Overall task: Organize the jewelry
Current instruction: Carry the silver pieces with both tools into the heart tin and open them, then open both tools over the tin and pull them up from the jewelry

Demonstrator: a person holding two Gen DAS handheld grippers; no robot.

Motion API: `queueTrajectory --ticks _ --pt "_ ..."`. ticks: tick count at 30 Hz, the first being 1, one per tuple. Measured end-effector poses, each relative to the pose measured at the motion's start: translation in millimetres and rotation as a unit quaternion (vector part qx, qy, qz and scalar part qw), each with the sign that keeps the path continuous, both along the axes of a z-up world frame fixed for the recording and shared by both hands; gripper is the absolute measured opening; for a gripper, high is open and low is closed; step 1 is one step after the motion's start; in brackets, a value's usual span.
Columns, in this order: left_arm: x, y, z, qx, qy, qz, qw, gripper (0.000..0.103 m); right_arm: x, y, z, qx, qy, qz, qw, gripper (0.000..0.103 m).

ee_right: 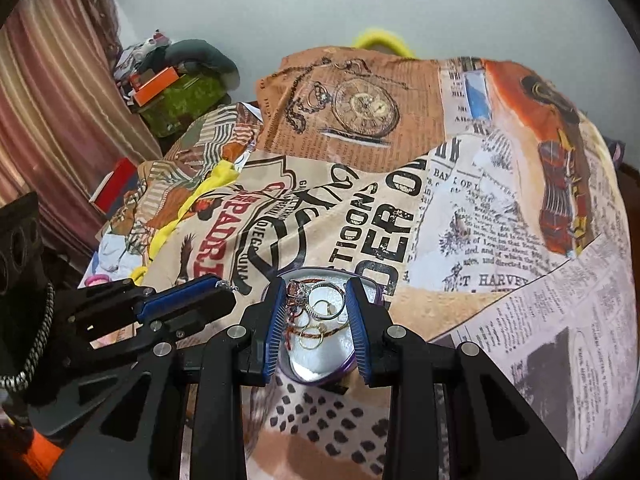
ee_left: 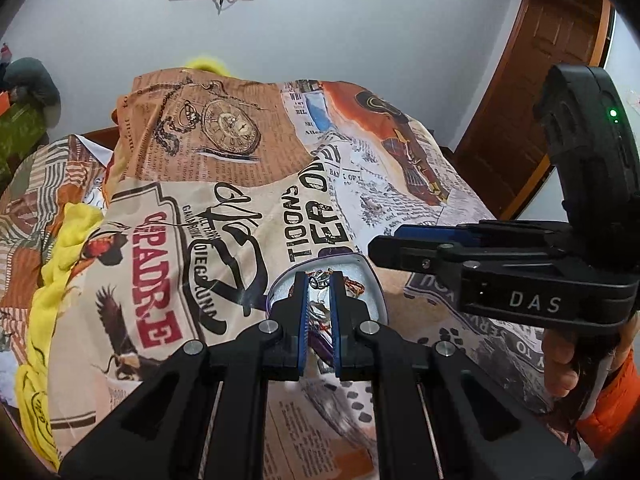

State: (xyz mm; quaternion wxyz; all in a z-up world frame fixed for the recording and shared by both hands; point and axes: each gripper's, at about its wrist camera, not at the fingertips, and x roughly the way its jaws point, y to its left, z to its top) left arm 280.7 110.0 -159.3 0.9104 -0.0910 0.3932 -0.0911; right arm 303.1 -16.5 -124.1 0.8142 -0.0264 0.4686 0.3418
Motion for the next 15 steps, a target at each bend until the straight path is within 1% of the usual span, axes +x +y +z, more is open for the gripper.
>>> queueTrajectory --ticks 8,15 --pt "14.6 -2.3 -24.0 -0.007 0.027 -0.007 0.9996 0.008 7.0 9.2 -19.5 -0.018 0.025 0.007 1.0 0.028" --pt "16.1 -4.9 -41.3 -0.007 0.05 -0.01 0.9987 0.008 9.7 9.9 -31.1 -0.034 0.032 0.01 0.999 0.028"
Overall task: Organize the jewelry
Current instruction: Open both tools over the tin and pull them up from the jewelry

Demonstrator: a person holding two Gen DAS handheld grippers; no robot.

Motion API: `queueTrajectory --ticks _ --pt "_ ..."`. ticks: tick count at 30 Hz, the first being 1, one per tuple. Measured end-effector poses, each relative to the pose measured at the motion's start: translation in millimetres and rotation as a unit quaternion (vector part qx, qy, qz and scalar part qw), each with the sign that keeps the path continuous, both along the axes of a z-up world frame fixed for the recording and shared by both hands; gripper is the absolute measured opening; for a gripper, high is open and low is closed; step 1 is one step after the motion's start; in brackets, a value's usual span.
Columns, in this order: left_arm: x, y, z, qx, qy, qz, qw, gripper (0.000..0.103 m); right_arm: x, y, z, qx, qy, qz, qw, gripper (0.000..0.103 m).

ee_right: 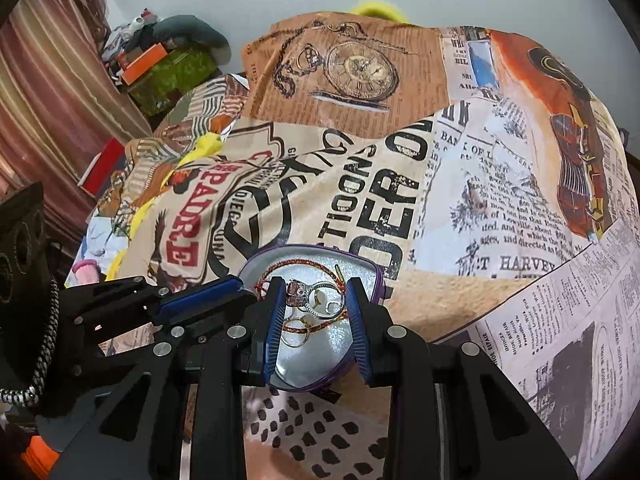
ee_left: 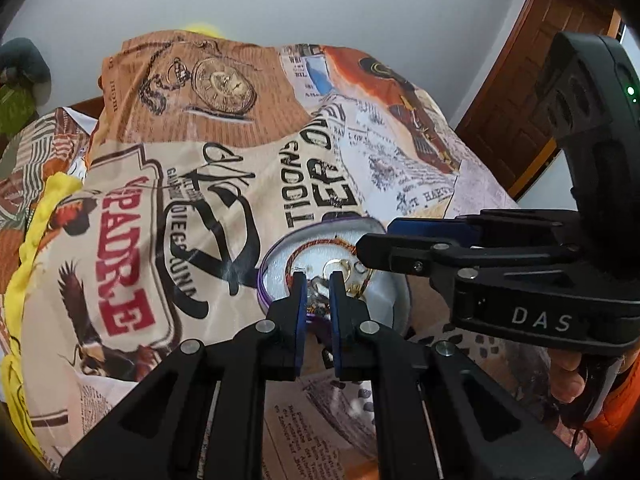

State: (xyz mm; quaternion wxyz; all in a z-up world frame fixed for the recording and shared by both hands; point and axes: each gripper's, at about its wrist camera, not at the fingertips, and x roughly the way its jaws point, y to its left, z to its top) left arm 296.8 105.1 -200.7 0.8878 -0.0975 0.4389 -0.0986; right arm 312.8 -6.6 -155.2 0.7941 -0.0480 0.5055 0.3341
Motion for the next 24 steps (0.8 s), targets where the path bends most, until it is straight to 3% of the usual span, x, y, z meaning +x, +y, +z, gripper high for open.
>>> queueTrajectory --ticks 13,24 --pt "-19.4 8.1 14.9 0.016 -0.008 0.014 0.9997 0.012 -6.8 3.1 5.5 -0.023 -0.022 0.008 0.999 0.029" --pt "-64.7 9.4 77.6 0.027 -0.068 0.034 0.9967 0.014 -43.7 -12.5 55.7 -0.014 -0.088 0.0 0.996 0.029"
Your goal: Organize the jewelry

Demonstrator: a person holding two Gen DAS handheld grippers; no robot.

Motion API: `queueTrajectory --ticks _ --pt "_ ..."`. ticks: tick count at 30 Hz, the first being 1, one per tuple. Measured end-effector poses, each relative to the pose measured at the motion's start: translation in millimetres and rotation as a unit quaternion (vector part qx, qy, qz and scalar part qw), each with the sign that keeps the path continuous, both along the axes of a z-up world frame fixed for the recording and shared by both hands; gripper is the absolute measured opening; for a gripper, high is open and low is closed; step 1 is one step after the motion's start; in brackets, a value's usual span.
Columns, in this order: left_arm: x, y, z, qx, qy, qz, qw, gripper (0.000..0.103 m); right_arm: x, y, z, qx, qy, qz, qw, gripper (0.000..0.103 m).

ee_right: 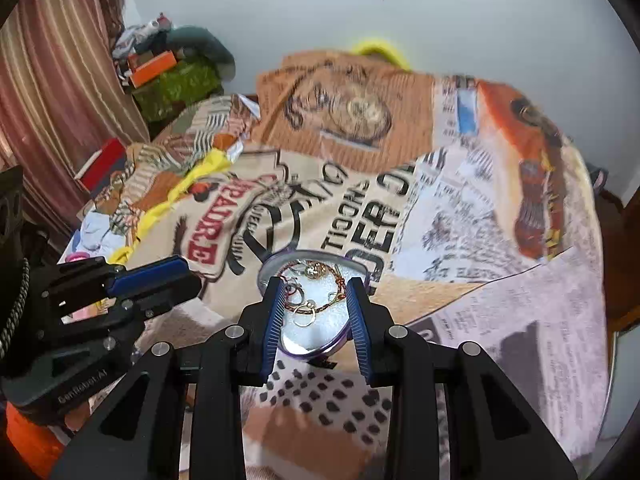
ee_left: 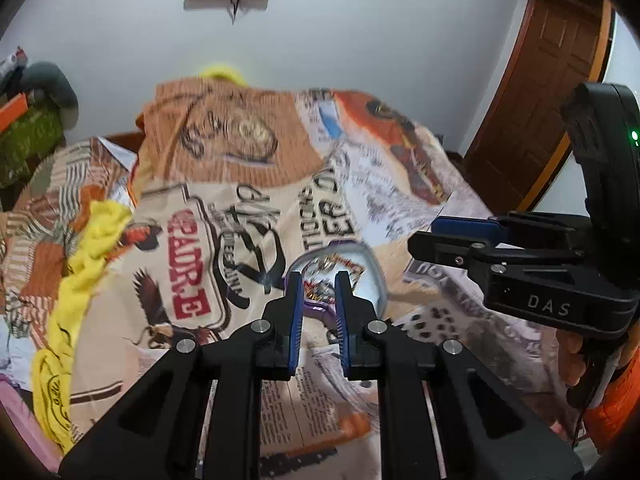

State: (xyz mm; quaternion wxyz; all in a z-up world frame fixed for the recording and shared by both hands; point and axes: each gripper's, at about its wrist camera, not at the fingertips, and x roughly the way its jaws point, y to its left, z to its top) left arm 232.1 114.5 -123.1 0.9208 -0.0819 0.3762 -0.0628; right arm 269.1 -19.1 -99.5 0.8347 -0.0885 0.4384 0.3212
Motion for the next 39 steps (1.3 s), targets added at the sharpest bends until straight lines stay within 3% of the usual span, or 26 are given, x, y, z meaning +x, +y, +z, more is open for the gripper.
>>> queueTrajectory --ticks 8,14,17,23,26,28,31,39 --pt "-66.5 -21.7 81.0 0.029 -0.101 0.008 0.9944 0.014 -63.7 -30.6 78.0 0.033 -0.12 -0.019 0.992 0.029" --pt "-132.6 -42.2 133.6 0.044 -0.201 0.025 0.9784 0.03 -121.8 -64.4 132.0 0.093 -0.206 -0.036 0.974 0.029" --pt "-166.1 -52.1 150.5 0.051 -0.246 0.035 0.9673 0.036 -153.7 -81.1 151.4 0.125 -0.245 -0.042 0.961 0.038" --pt "-213.3 -63.6 162.0 0.061 -0.301 0.064 0.9496 0.066 -201.5 -99.5 166.2 0.162 -0.312 -0.069 0.934 0.065" --pt "-226.2 -64.4 159.6 0.063 -0.317 0.081 0.9429 0.084 -212.2 -99.9 164.5 0.165 -0.334 -0.089 0.924 0.088" --pt "-231.0 -66.9 157.9 0.073 -0.32 0.087 0.9407 0.095 -217.7 -99.0 162.6 0.16 -0.35 -0.104 0.917 0.094" --pt "-234.5 -73.1 154.0 0.094 -0.319 0.099 0.9377 0.1 -220.6 -96.2 159.1 0.154 -0.359 -0.117 0.913 0.103" --pt "-242.4 -72.8 147.6 0.089 -0.316 0.107 0.9384 0.102 -228.9 -99.1 153.4 0.141 -0.353 -0.129 0.916 0.103"
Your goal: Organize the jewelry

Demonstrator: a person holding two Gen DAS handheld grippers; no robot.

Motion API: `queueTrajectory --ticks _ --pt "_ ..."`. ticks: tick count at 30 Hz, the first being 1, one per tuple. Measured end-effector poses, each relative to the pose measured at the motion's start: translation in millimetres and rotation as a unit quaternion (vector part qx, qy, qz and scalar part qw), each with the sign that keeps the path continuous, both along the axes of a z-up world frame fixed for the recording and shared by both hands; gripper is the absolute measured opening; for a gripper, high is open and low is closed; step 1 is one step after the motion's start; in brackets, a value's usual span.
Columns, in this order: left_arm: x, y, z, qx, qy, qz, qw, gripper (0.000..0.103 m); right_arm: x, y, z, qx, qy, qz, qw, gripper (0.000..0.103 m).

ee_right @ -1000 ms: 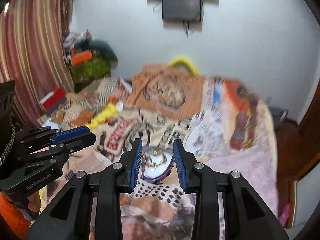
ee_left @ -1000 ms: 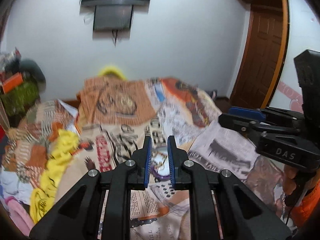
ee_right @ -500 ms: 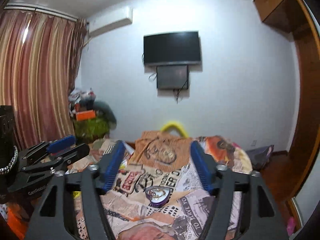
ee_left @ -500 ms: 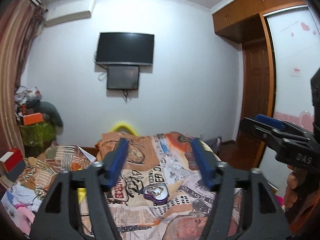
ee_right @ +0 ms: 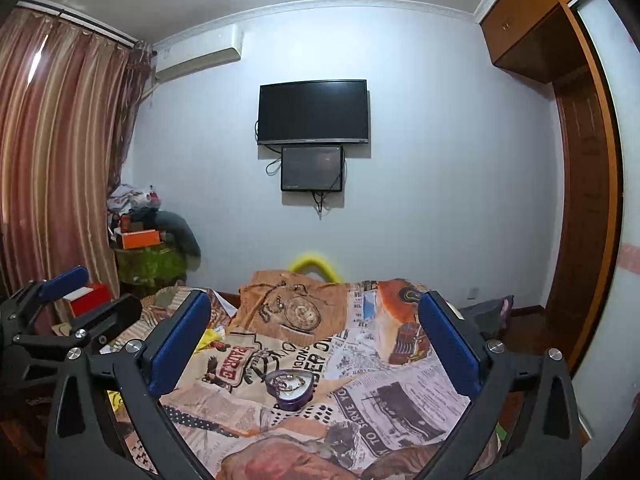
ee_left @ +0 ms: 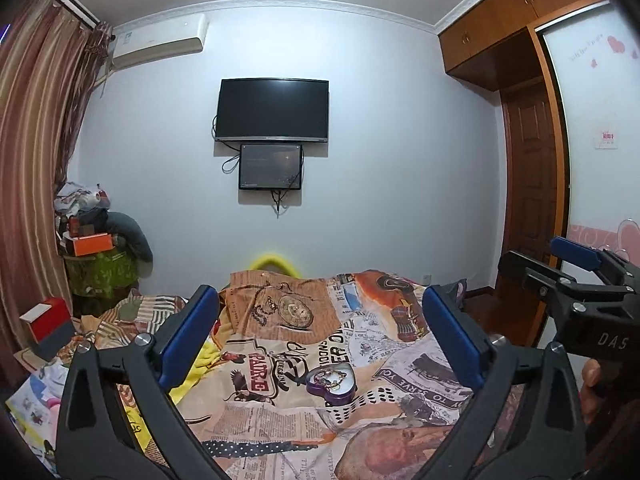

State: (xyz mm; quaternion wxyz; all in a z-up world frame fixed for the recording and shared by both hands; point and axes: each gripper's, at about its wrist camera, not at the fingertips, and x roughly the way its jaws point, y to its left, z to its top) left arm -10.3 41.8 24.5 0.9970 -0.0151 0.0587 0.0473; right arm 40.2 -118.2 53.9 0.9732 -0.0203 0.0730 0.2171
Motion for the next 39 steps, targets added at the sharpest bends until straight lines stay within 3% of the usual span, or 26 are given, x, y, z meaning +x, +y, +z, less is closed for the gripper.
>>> queueTrajectory --ticks 39 --pt "1.4 2.3 0.8 -0.018 0.009 -0.001 0.9998 0.102 -12.6 -11.7 0.7 0.001 0.014 0.009 1.0 0.103"
